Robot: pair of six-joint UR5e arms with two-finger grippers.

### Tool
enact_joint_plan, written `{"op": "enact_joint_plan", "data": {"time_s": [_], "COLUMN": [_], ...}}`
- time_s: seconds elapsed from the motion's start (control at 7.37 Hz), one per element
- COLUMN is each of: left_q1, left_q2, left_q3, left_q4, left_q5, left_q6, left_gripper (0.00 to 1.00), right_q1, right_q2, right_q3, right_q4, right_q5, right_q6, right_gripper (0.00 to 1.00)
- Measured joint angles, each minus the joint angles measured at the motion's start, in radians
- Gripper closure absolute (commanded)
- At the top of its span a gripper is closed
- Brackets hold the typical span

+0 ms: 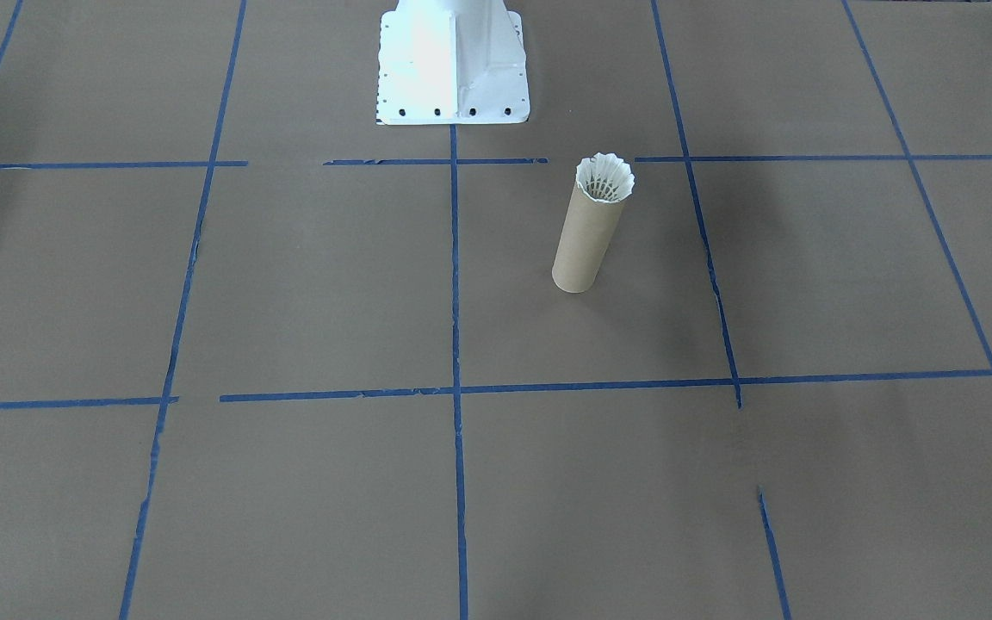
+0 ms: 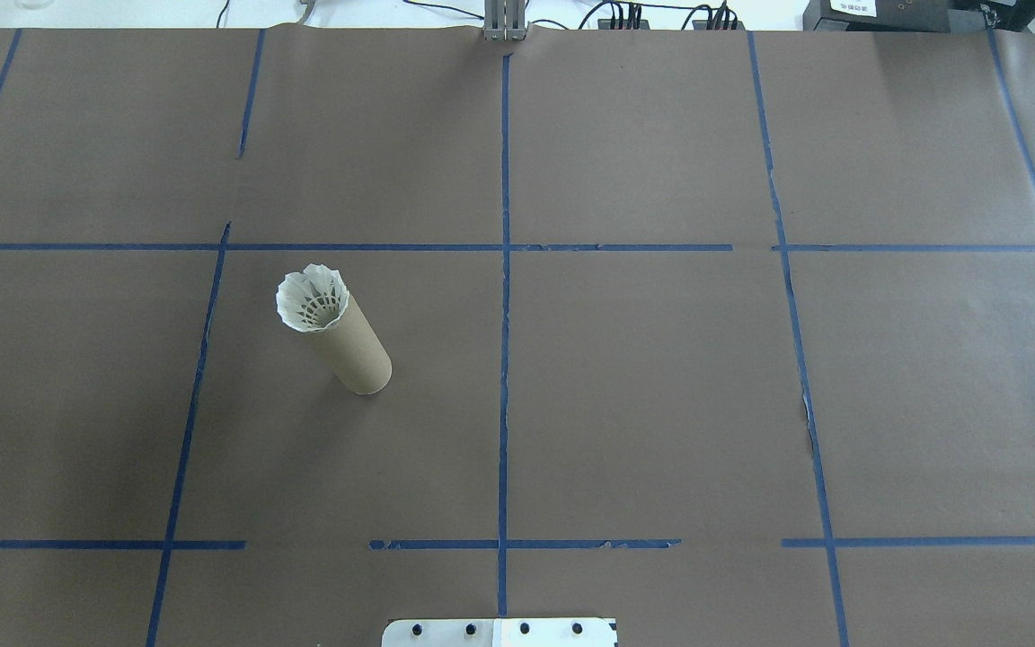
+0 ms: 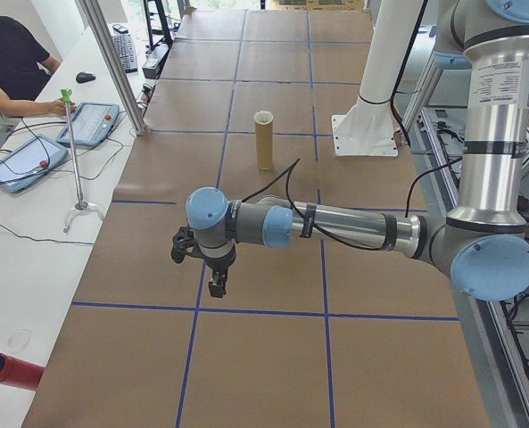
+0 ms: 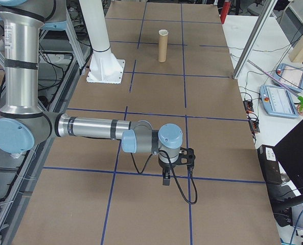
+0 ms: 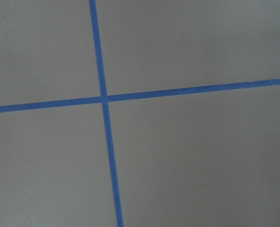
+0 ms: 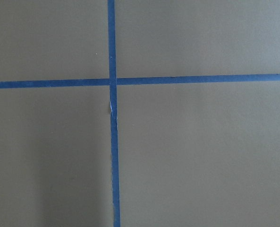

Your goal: Collect badminton balls into bucket

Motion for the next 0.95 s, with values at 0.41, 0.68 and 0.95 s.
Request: {"op": "enact_joint_plan", "data": {"time_s": [0.41,0.68,0.95], "left_q1": [-0.037,-0.040,-0.040], "left_q2": [-0.005,-0.009,-0.015], "left_q3": [0.084,0.089,0.085], "left_q4": [0.003,0.004,0.003], "left_q5": [0.014,0.015,0.015], "left_q6": [0.038,0.004,-0.025], "left_gripper": [0.00,0.00,0.00], "right_q1": [0.000,0.000,0.000], "right_q2": [0.000,0.000,0.000], "right_q3": [0.000,0.000,0.000], "right_q4": [0.000,0.000,0.000], "right_q5": [0.000,0.000,0.000], "right_q6": [0.000,0.000,0.000], "right_gripper": [0.00,0.00,0.00]}}
